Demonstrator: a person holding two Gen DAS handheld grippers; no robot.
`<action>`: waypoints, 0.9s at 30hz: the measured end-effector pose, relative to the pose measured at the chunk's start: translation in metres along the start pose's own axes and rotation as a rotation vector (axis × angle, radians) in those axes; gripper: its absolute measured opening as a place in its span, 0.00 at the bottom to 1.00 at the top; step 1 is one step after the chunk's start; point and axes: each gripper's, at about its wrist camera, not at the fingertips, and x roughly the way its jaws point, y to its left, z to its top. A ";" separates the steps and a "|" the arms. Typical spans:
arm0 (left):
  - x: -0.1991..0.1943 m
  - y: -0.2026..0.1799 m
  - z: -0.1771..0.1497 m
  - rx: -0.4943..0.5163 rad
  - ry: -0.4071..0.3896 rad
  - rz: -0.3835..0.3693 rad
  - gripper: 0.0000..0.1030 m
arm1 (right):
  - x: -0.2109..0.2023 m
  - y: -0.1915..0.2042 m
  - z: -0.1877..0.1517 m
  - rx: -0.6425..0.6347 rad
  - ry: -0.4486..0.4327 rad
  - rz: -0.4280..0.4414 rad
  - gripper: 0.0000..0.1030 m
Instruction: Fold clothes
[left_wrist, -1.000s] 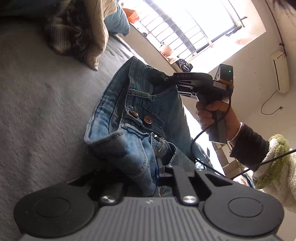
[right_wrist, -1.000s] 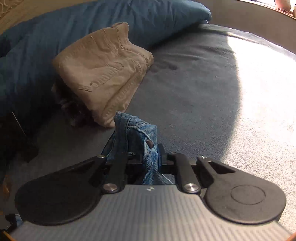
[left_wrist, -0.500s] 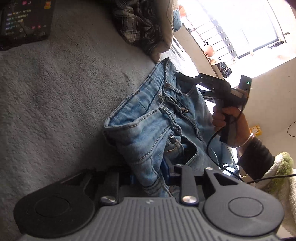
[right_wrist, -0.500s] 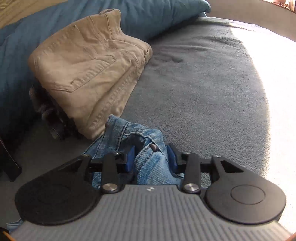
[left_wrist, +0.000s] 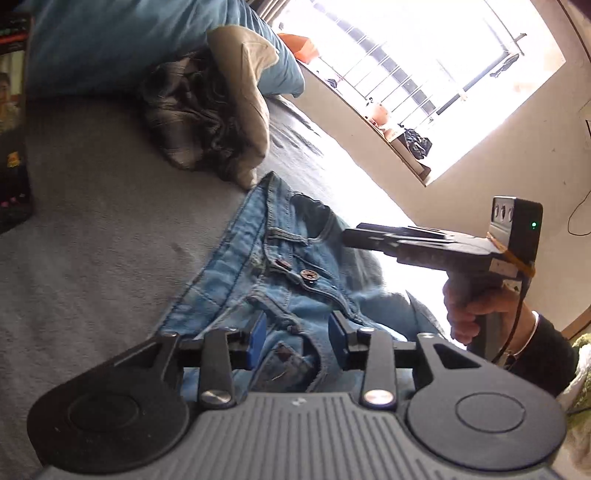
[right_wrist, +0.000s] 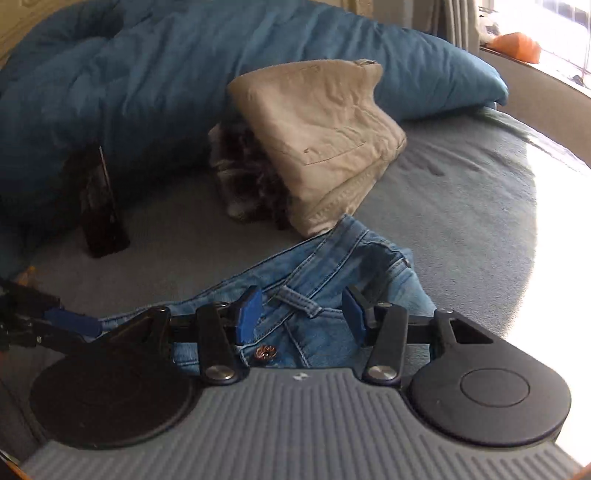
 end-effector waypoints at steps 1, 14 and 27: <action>0.005 -0.004 0.000 -0.011 0.000 -0.014 0.34 | 0.003 0.002 0.000 -0.006 0.005 -0.006 0.45; 0.059 0.018 -0.022 -0.195 0.050 0.019 0.34 | 0.017 0.000 -0.002 0.053 -0.020 -0.019 0.44; 0.063 0.022 -0.040 -0.295 -0.082 -0.024 0.47 | 0.025 -0.015 -0.008 0.121 -0.026 -0.019 0.44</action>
